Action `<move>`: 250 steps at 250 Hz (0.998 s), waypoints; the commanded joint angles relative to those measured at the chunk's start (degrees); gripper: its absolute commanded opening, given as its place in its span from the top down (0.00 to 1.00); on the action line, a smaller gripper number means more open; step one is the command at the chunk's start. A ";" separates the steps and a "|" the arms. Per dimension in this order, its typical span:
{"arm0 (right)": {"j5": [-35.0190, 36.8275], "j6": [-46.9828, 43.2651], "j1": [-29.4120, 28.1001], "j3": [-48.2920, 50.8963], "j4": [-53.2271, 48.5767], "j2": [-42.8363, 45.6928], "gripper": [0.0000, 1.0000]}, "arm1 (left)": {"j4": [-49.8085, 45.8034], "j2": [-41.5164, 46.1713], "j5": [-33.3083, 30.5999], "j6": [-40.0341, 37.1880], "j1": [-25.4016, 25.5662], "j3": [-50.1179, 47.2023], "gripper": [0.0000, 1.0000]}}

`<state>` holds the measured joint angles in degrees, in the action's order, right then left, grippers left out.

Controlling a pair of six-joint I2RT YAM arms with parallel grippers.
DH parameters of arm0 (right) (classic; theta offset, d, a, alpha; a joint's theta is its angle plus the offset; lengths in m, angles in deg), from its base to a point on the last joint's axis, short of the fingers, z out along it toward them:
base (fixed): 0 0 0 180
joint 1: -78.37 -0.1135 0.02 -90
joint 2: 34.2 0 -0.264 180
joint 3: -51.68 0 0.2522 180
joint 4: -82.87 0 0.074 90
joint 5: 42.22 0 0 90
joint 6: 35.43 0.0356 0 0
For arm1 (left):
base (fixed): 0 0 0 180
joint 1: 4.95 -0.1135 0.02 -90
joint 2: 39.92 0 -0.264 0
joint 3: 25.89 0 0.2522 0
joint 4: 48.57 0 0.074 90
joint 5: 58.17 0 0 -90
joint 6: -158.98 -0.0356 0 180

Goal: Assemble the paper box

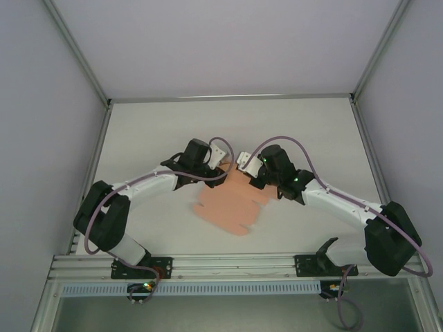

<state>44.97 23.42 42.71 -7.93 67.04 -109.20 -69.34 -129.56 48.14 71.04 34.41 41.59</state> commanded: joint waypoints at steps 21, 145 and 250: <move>-4.08 0.41 -0.57 -2.32 -1.80 -1.02 0.98 | 7.21 0.35 2.63 1.02 -0.11 0.43 0.74; 12.82 -3.19 -0.74 0.78 5.76 2.17 0.26 | 2.53 -0.71 -1.53 4.24 0.13 2.97 1.00; 20.17 -14.37 -0.93 -0.40 -3.75 7.85 0.69 | -6.02 -2.50 -6.08 4.84 -0.13 4.34 1.00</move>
<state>59.83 12.38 41.18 -5.96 70.58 -103.58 -69.19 -131.05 45.08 75.48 34.89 45.13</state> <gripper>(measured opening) 0.303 0.060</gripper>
